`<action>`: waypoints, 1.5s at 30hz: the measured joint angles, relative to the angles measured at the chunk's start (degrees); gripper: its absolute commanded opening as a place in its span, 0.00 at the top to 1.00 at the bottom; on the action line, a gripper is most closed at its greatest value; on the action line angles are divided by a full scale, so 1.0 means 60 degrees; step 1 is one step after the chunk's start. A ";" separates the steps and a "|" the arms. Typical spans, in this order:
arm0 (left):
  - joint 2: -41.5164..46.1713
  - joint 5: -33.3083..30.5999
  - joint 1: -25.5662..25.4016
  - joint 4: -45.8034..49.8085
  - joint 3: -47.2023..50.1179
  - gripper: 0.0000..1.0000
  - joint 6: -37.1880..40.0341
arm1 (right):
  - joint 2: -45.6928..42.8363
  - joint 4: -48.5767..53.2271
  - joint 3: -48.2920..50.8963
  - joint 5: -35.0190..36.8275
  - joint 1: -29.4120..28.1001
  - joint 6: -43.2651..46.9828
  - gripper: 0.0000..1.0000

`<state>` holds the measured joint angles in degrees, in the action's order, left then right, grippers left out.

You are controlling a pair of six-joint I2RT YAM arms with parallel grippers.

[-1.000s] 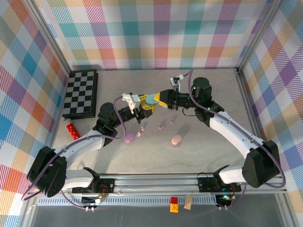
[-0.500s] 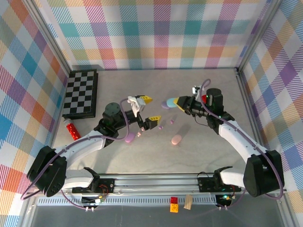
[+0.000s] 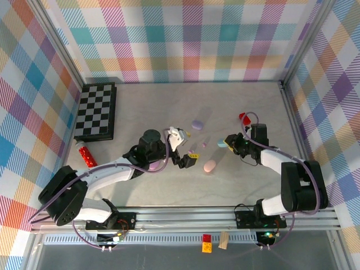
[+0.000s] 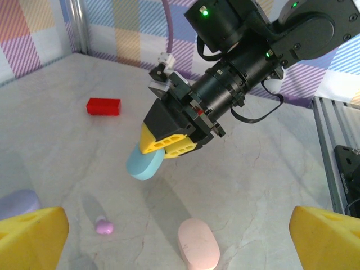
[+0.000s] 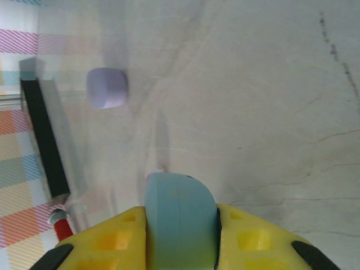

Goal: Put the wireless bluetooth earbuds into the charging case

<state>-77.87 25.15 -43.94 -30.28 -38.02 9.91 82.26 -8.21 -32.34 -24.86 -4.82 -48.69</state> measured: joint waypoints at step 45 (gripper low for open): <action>-0.7271 -0.6029 -0.3457 1.1417 -0.8983 0.31 -0.3676 | -0.5238 0.4863 0.0233 0.3690 0.0499 0.3665 0.17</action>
<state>-121.49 -11.03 -64.69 38.22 -91.92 -12.14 50.83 20.97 -30.94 -2.72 -1.83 -26.70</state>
